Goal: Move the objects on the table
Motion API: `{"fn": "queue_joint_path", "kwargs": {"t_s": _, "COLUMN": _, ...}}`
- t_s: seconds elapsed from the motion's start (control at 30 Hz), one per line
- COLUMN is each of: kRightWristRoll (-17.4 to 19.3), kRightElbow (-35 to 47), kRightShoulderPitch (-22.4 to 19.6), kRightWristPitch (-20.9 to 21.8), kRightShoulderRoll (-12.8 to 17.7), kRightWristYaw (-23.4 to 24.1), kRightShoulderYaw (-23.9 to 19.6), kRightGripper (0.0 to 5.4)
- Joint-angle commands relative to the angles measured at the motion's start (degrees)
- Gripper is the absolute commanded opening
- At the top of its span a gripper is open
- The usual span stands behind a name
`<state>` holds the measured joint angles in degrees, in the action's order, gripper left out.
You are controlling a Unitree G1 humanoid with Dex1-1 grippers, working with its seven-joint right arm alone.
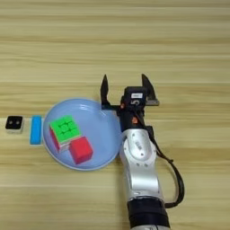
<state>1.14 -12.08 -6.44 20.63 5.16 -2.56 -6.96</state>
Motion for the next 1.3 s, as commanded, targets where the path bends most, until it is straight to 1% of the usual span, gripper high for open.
{"fn": "queue_joint_path", "kwargs": {"t_s": 0.03, "kRightWristRoll": 0.5, "kRightElbow": 2.6, "kRightShoulderPitch": -3.4, "kRightWristPitch": 2.0, "kRightShoulderRoll": 0.9, "kRightWristYaw": 0.3, "kRightShoulderYaw": -0.7, "kRightGripper": 5.37}}
{"fn": "queue_joint_path", "kwargs": {"t_s": 0.33, "kRightWristRoll": 1.6, "kRightElbow": 3.0, "kRightShoulderPitch": -3.0, "kRightWristPitch": 2.0, "kRightShoulderRoll": 1.1, "kRightWristYaw": -1.3, "kRightShoulderYaw": -0.7, "kRightGripper": 5.37}}
{"fn": "queue_joint_path", "kwargs": {"t_s": 0.43, "kRightWristRoll": 3.4, "kRightElbow": 4.0, "kRightShoulderPitch": -3.3, "kRightWristPitch": 2.8, "kRightShoulderRoll": 1.5, "kRightWristYaw": -2.1, "kRightShoulderYaw": -1.4, "kRightGripper": 5.37}}
{"fn": "queue_joint_path", "kwargs": {"t_s": 0.5, "kRightWristRoll": 4.8, "kRightElbow": 4.8, "kRightShoulderPitch": -3.6, "kRightWristPitch": 3.0, "kRightShoulderRoll": 1.9, "kRightWristYaw": -3.5, "kRightShoulderYaw": -1.6, "kRightGripper": 5.37}}
{"fn": "queue_joint_path", "kwargs": {"t_s": 0.63, "kRightWristRoll": 9.2, "kRightElbow": 7.7, "kRightShoulderPitch": -4.1, "kRightWristPitch": 0.3, "kRightShoulderRoll": 3.7, "kRightWristYaw": -9.7, "kRightShoulderYaw": -0.2, "kRightGripper": 5.37}}
{"fn": "queue_joint_path", "kwargs": {"t_s": 0.7, "kRightWristRoll": 9.9, "kRightElbow": 9.3, "kRightShoulderPitch": -4.0, "kRightWristPitch": -0.2, "kRightShoulderRoll": 4.6, "kRightWristYaw": -12.2, "kRightShoulderYaw": 0.6, "kRightGripper": 5.37}}
{"fn": "queue_joint_path", "kwargs": {"t_s": 0.8, "kRightWristRoll": 12.4, "kRightElbow": 12.5, "kRightShoulderPitch": -3.2, "kRightWristPitch": -3.6, "kRightShoulderRoll": 6.0, "kRightWristYaw": -16.8, "kRightShoulderYaw": 2.4, "kRightGripper": 5.37}}
{"fn": "queue_joint_path", "kwargs": {"t_s": 0.93, "kRightWristRoll": 14.6, "kRightElbow": 16.7, "kRightShoulderPitch": -0.9, "kRightWristPitch": -6.5, "kRightShoulderRoll": 8.2, "kRightWristYaw": -24.4, "kRightShoulderYaw": 5.6, "kRightGripper": 5.37}}
{"fn": "queue_joint_path", "kwargs": {"t_s": 1.0, "kRightWristRoll": 16.0, "kRightElbow": 17.6, "kRightShoulderPitch": 0.6, "kRightWristPitch": -8.4, "kRightShoulderRoll": 10.1, "kRightWristYaw": -29.6, "kRightShoulderYaw": 7.9, "kRightGripper": 5.37}}
{"fn": "queue_joint_path", "kwargs": {"t_s": 1.07, "kRightWristRoll": 17.7, "kRightElbow": 18.0, "kRightShoulderPitch": 1.6, "kRightWristPitch": -11.6, "kRightShoulderRoll": 11.7, "kRightWristYaw": -34.0, "kRightShoulderYaw": 9.4, "kRightGripper": 5.37}}
{"fn": "queue_joint_path", "kwargs": {"t_s": 1.3, "kRightWristRoll": 18.9, "kRightElbow": 20.0, "kRightShoulderPitch": 4.2, "kRightWristPitch": -16.8, "kRightShoulderRoll": 15.2, "kRightWristYaw": -43.0, "kRightShoulderYaw": 12.4, "kRightGripper": 5.37}}
